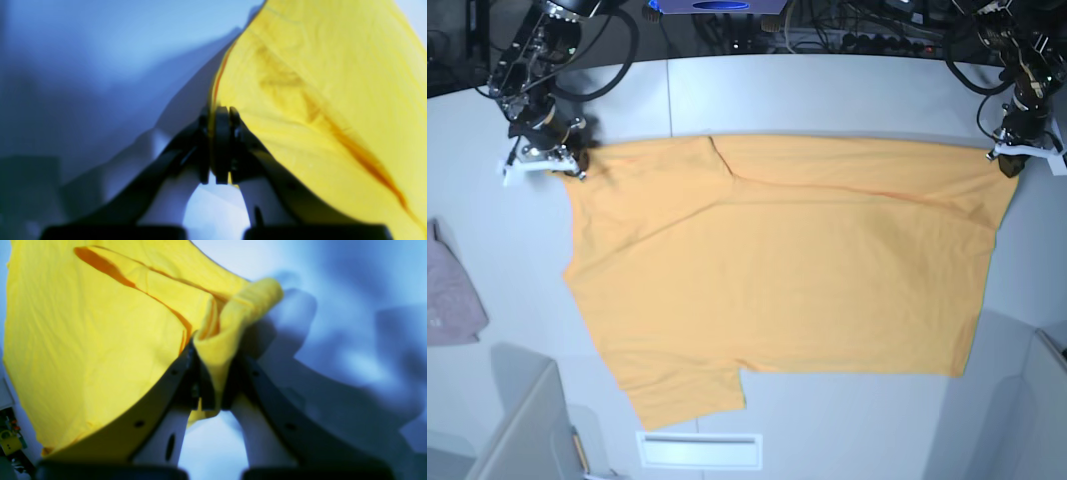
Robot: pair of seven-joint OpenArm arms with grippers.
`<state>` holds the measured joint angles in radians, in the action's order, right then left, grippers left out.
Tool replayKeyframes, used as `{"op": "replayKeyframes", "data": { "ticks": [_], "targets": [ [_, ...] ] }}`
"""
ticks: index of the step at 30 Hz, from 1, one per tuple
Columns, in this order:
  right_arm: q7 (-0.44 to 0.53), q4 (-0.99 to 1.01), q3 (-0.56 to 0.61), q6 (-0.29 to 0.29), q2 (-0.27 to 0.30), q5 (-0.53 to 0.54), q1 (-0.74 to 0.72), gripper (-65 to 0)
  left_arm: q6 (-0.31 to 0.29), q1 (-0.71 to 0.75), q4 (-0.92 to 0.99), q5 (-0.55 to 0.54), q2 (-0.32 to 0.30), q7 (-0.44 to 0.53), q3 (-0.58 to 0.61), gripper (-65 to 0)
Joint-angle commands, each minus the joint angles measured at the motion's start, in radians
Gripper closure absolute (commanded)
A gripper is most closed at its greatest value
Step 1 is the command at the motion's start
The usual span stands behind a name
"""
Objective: Fold the T-shirt properly
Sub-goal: 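Drag the held shirt edge back toward the robot with both grippers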
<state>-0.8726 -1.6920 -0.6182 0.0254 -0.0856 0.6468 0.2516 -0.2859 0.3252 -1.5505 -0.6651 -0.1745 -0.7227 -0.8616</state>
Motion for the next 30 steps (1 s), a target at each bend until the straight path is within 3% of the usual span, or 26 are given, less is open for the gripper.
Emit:
{"op": "replayKeyframes", "data": {
  "ticks": [1, 11, 30],
  "targets": [
    [0.011, -0.039, -0.015, -0.002, 0.008, 0.000, 0.008, 0.0, 0.003, 0.016, -0.038, -0.005, -0.004, 0.028, -0.012, 0.0],
    [-0.020, -0.136, -0.021, -0.002, 0.008, 0.000, 0.137, 0.0, 0.001, 0.153, -0.169, -0.005, 0.066, 0.028, -0.012, 0.0],
    [-0.026, -0.141, -0.038, -0.005, 0.010, 0.000, 0.217, 0.0, 0.001, 0.280, -0.219, -0.005, 0.082, 0.028, -0.080, 0.0]
  ]
}}
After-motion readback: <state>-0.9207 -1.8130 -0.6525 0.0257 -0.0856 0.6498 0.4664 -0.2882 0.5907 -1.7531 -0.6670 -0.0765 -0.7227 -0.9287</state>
